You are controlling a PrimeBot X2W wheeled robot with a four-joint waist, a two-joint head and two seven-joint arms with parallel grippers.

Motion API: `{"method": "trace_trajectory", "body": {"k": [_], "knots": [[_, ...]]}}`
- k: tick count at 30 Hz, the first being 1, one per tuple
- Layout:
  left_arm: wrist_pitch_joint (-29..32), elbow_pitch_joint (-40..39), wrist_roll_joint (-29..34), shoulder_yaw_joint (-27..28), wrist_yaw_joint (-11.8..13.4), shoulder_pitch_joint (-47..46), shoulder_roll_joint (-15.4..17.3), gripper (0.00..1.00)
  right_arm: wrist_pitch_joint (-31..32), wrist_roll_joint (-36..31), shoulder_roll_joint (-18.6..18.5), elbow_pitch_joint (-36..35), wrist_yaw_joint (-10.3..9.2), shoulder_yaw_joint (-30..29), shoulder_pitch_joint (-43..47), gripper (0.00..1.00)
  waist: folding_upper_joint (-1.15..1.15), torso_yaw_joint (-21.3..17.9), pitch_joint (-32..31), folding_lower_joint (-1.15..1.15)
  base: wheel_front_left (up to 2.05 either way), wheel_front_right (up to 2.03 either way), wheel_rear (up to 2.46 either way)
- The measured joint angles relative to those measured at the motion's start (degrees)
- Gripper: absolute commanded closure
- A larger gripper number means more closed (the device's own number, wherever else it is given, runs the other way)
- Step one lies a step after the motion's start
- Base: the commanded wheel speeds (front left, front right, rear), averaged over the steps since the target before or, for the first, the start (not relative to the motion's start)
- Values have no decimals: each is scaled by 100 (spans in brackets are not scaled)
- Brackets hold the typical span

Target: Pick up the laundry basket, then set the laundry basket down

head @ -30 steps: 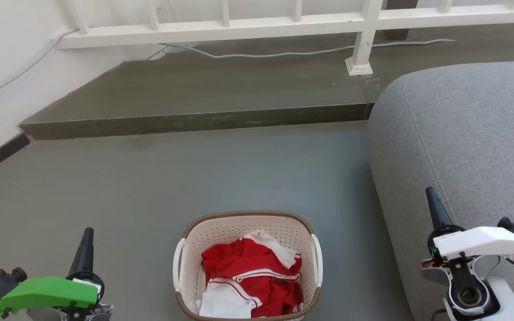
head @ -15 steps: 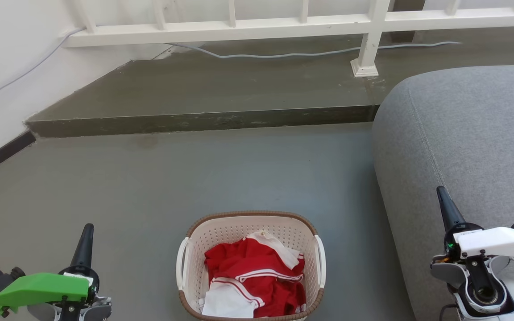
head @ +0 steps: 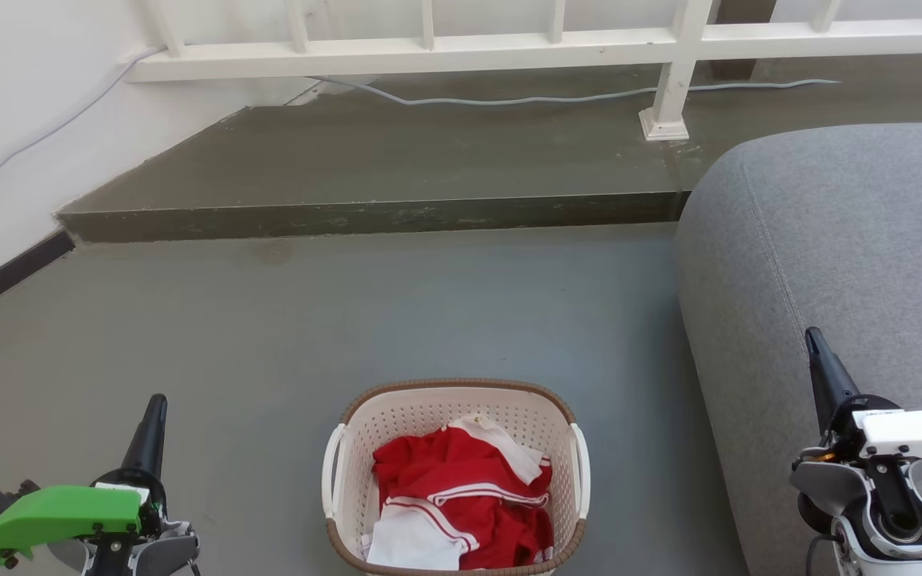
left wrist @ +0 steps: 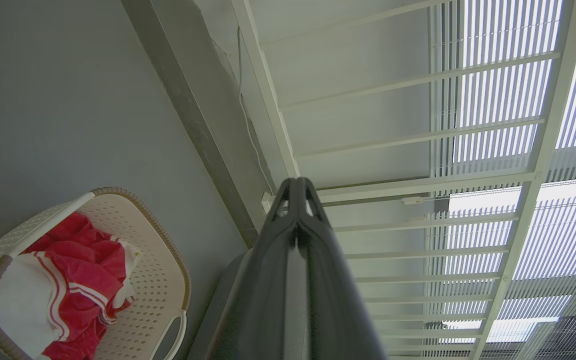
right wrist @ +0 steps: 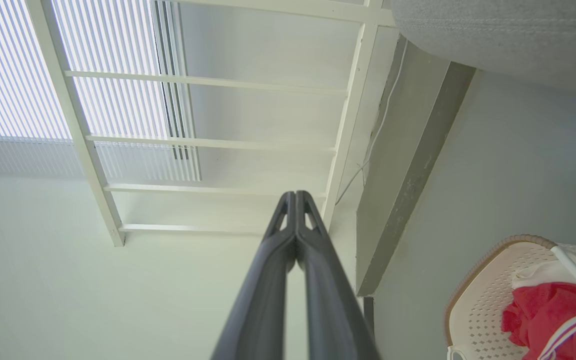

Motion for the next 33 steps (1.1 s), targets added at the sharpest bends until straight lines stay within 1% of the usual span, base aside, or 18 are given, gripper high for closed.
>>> {"method": "trace_trajectory", "body": {"k": [6,11,33], "knots": [[105,42,-347,63,0,-21,-78,100,89,444,-5,21,60,-114,-21,100,0,38,-5,0,0,0,0],[222,81,-671,162,0,-44,-100,100,188,856,-9,55,152,-237,-48,100,0,72,-10,0,0,0,0],[245,86,-701,168,-1,-127,-108,100,189,887,-10,90,153,-255,-78,100,0,72,-11,0,0,0,0]]}}
